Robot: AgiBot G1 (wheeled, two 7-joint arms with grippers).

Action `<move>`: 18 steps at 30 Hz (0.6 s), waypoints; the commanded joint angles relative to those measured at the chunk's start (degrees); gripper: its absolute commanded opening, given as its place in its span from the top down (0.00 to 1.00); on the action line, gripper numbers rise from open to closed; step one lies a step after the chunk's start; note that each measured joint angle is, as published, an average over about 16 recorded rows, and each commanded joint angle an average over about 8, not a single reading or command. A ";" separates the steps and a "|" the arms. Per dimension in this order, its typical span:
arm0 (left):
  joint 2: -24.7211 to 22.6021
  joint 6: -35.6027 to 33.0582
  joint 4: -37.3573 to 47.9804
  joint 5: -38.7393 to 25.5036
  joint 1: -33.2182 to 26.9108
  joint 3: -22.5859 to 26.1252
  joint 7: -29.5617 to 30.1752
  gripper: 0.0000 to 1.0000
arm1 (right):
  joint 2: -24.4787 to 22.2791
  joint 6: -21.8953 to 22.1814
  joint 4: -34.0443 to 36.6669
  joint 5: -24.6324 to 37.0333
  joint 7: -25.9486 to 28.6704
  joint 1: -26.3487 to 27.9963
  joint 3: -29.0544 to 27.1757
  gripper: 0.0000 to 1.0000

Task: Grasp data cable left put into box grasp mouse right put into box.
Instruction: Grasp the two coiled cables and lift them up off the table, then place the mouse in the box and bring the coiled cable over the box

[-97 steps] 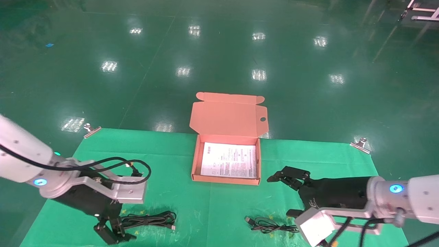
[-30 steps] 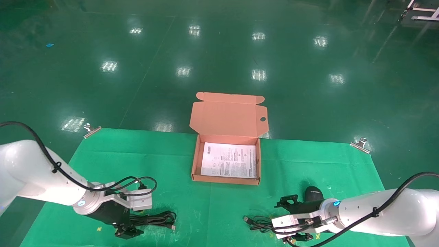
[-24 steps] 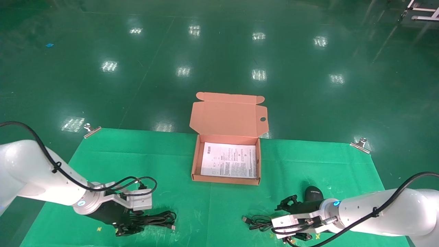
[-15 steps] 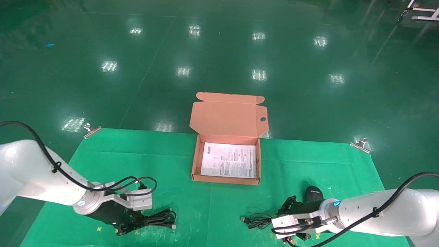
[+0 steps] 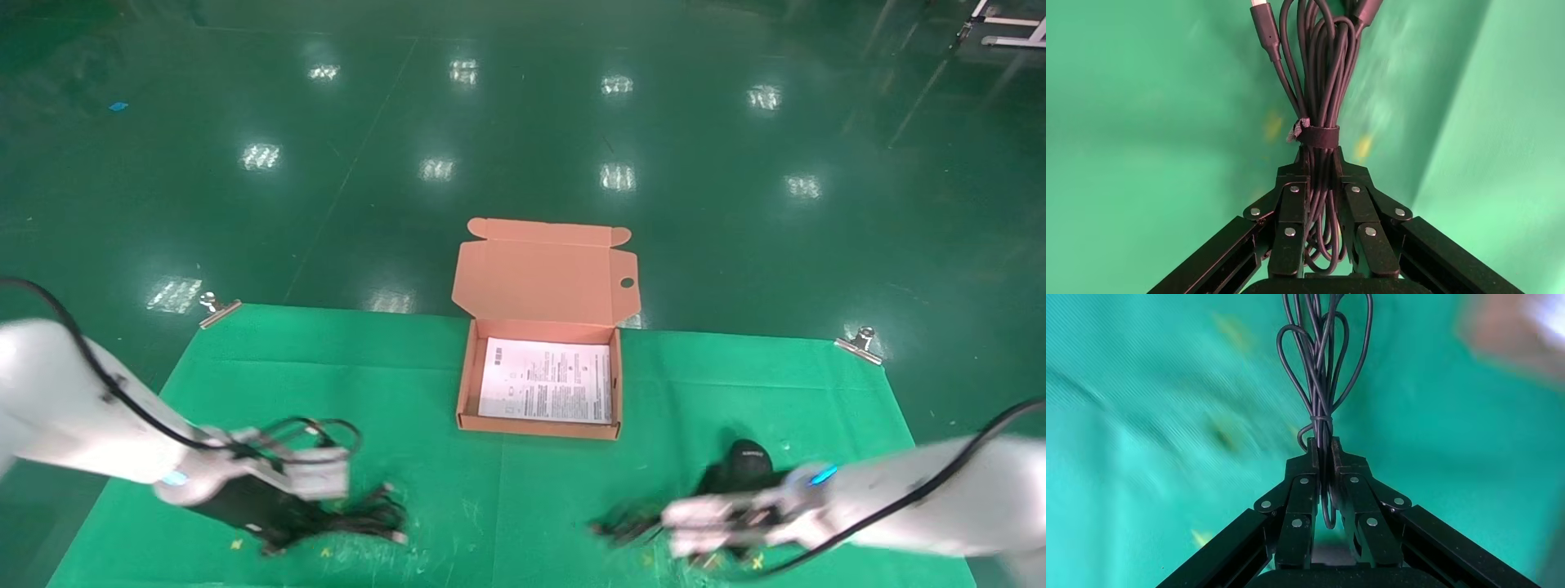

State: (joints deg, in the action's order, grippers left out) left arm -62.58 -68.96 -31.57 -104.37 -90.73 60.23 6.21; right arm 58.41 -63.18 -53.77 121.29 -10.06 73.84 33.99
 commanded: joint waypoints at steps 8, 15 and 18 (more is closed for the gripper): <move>7.49 -3.03 -16.17 -2.60 -6.79 -0.83 3.70 1.00 | -3.72 0.29 -1.82 -3.42 7.18 9.32 -6.15 1.00; 8.73 0.98 -26.54 -7.81 -11.65 -2.09 10.08 1.00 | -0.02 2.55 -0.41 -6.53 8.46 16.59 -8.79 1.00; 7.73 3.46 -27.74 -9.21 -12.94 -2.77 11.46 1.00 | 2.82 3.60 1.34 -7.40 8.47 19.33 -9.14 1.00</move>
State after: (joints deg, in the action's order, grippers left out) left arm -55.41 -65.48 -57.98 -113.27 -103.53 57.60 16.65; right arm 61.38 -59.27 -51.91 114.26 -1.64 93.04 25.02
